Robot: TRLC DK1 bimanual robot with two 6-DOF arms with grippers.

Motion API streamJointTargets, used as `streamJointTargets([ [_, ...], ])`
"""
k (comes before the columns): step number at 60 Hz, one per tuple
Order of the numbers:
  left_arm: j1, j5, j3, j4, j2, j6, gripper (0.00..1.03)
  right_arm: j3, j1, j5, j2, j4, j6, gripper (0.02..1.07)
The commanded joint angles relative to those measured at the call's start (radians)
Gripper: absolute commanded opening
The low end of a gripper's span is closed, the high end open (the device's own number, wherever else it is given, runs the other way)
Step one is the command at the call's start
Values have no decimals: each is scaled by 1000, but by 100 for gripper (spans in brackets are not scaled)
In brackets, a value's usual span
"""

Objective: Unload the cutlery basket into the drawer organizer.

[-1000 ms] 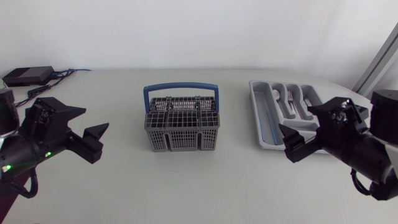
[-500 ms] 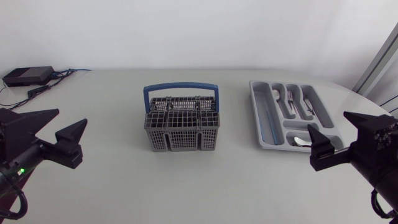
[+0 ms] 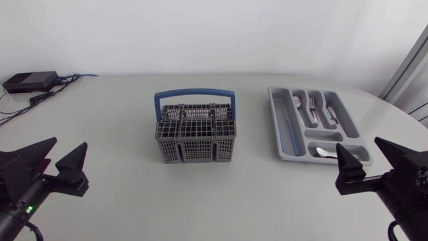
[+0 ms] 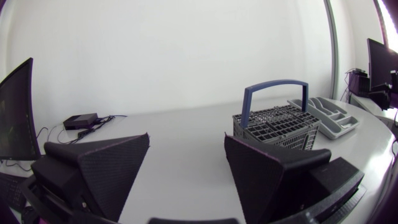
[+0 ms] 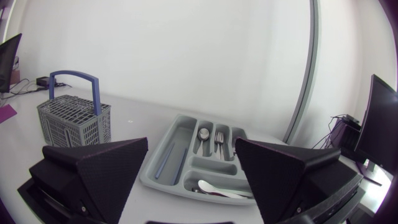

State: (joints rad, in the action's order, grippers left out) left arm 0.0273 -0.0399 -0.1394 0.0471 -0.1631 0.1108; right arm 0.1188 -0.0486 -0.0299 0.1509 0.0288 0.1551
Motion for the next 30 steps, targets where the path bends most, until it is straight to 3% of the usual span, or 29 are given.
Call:
streamJointTargets([
  [1,-12,15,50,-21,47,-51,99,-46,16,7,-42,-14,-65,103],
  [13,-27,39,137,-46,160,-109,99,-117,48,29,-148,-28,-153,103],
  [30,-27,40,139,-47,163,-111,99,-119,49,30,-151,-29,-155,103],
])
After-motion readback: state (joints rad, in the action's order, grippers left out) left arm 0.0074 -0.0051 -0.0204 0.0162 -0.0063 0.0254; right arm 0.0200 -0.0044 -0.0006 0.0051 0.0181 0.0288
